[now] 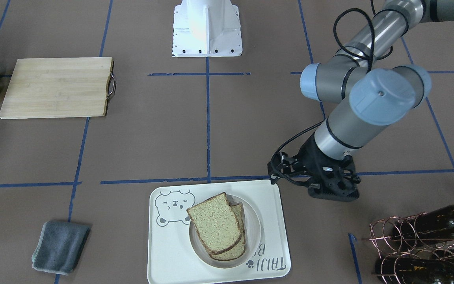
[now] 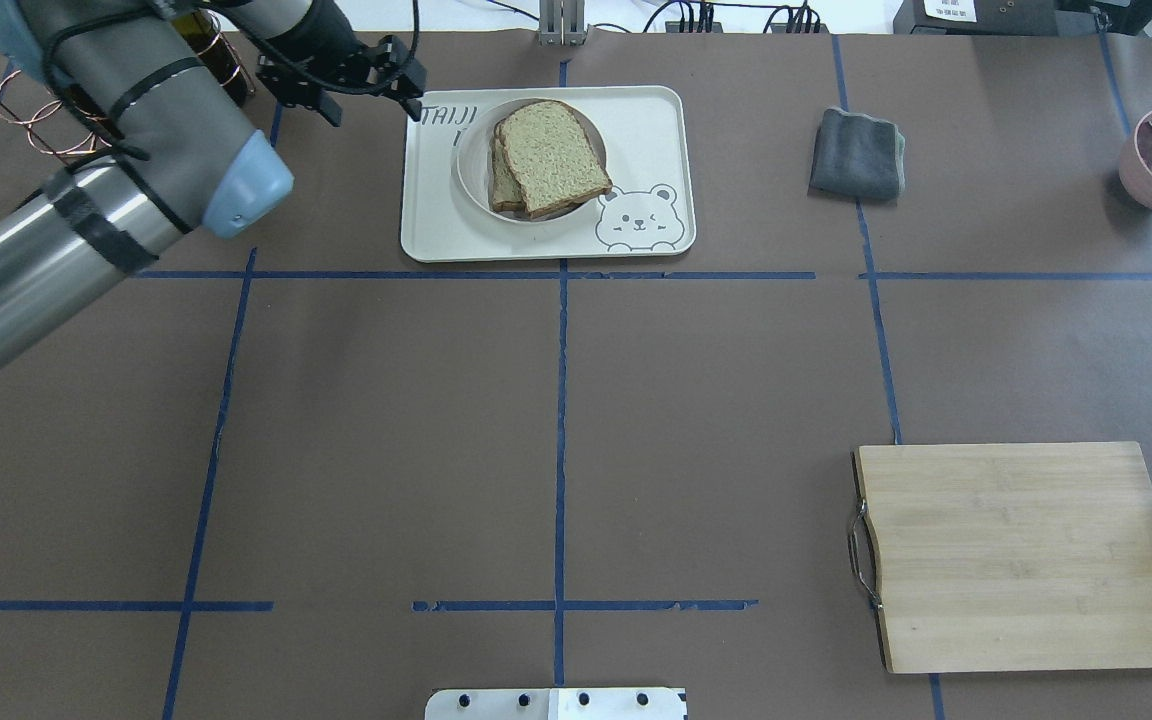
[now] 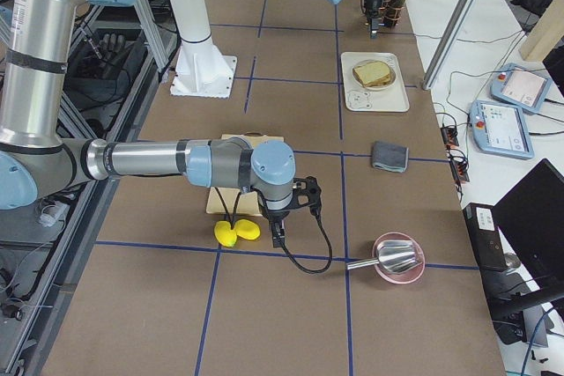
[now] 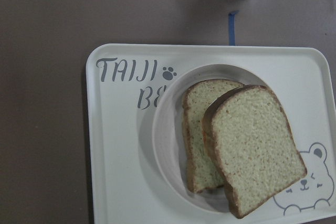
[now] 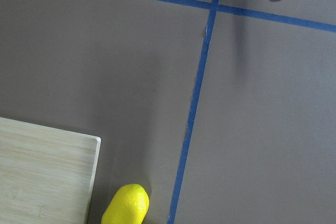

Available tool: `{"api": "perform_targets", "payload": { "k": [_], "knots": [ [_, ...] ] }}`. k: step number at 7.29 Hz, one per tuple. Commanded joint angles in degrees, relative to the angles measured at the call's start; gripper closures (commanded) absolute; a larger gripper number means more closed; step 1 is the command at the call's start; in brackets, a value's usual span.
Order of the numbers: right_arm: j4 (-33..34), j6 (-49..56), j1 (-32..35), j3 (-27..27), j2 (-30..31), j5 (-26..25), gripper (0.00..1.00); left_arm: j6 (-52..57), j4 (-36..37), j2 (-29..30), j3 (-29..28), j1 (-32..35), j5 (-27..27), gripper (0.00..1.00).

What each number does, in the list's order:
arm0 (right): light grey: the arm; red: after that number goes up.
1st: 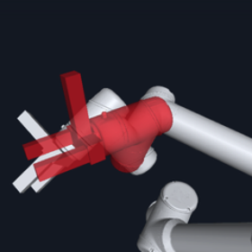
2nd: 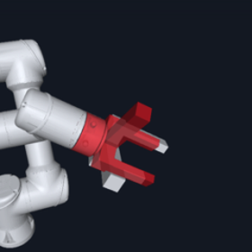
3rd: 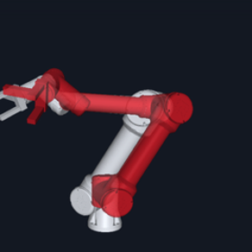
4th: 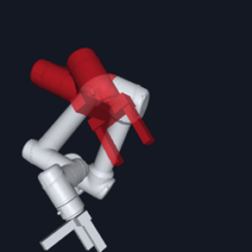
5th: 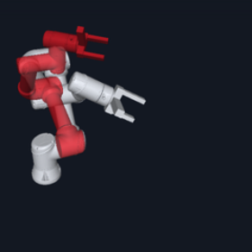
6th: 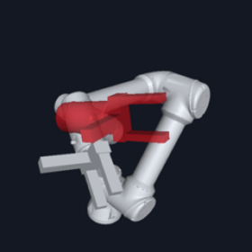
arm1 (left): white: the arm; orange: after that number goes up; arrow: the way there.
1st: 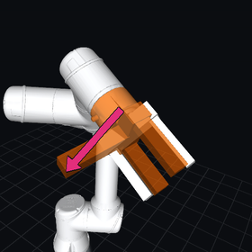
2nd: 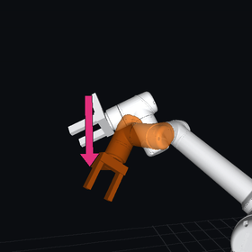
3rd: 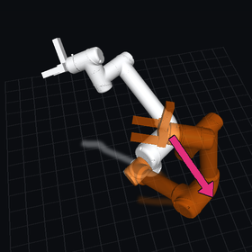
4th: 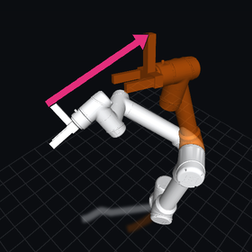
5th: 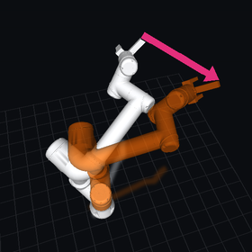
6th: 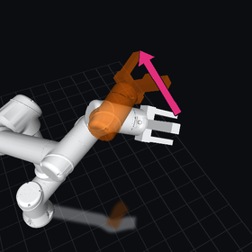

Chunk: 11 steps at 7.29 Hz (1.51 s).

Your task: Make sandwich and place on tray

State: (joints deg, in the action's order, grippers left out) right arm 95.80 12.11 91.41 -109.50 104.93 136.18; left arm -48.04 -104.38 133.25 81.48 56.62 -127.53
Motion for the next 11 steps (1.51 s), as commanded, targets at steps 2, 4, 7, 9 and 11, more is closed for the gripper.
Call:
{"api": "perform_targets", "payload": {
  "k": [2,4,7,9,11],
  "knots": [
    [0.0,0.0,0.0,0.1,0.0,0.0,0.00,21.4,14.6,-11.8,16.1,7.9,0.1,0.00],
    [0.0,-0.8,0.0,0.2,0.0,-0.1,0.00,32.3,16.1,-18.5,17.7,12.4,0.0,0.00],
    [0.1,-0.8,0.0,0.1,0.1,0.1,0.00,47.0,15.9,-29.4,17.7,20.8,-1.0,0.00],
    [0.1,-0.8,0.0,-0.1,0.3,0.2,0.00,47.3,16.1,-35.9,16.6,23.0,-2.7,0.00],
    [0.1,-0.8,0.0,0.1,0.2,0.0,0.00,47.8,15.3,-43.2,16.7,26.5,-11.0,0.00]
  ]
}}
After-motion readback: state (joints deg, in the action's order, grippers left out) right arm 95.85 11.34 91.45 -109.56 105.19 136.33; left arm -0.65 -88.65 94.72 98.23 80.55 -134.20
